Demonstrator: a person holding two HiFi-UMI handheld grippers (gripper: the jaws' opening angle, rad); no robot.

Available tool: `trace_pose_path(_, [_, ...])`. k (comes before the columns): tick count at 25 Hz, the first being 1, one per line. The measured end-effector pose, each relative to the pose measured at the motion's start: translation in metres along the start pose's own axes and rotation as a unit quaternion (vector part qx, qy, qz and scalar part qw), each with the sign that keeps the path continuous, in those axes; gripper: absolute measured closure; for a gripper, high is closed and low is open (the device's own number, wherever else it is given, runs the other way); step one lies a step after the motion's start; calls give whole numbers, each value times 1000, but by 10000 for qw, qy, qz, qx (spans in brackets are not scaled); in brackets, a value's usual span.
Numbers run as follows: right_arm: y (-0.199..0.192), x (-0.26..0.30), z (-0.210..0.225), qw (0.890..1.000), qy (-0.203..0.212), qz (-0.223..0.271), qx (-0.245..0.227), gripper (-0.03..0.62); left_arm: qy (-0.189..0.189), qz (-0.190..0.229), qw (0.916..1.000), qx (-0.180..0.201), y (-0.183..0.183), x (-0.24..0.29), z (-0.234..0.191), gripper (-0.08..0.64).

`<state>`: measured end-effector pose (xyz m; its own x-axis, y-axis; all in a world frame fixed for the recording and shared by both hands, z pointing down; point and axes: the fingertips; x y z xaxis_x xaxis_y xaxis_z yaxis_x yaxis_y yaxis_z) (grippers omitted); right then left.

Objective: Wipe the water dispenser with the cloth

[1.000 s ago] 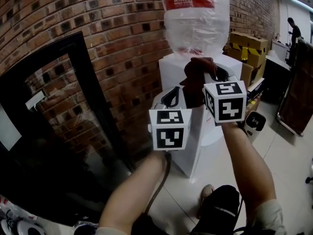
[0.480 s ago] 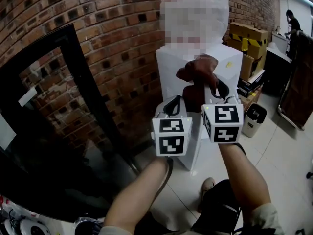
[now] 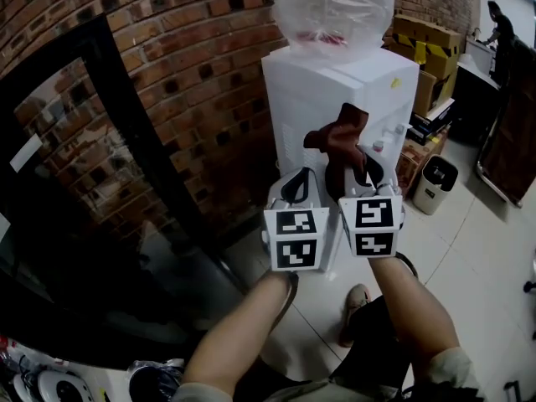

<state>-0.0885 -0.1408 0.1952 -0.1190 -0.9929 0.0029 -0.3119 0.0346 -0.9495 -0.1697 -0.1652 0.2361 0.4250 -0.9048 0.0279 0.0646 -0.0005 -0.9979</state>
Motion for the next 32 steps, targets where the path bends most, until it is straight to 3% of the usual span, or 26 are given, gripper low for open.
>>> trace_pose_path(16, [-136,4,-45,9930,60,-1086,449,537,-17,-604,9982,-24,-131,13,-4,560])
trace_pose_path(25, [-250,3,-78,9740,257,-2193,513,537,28,-847,9964,96,-200,17,-12,560])
trace_pose_path(32, [-311,7,-100,9620,310,-2641,627,537,-33,-1303,9913,190,-274,17,-4,560])
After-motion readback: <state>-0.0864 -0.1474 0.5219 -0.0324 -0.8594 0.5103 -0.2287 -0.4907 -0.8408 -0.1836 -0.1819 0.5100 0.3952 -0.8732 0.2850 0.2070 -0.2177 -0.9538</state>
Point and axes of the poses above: the fingertips, and each gripper's own axes: x forward along the fingers, z to its right, y out of its top, and after that the axes turned 15 degrees about y, right-handed
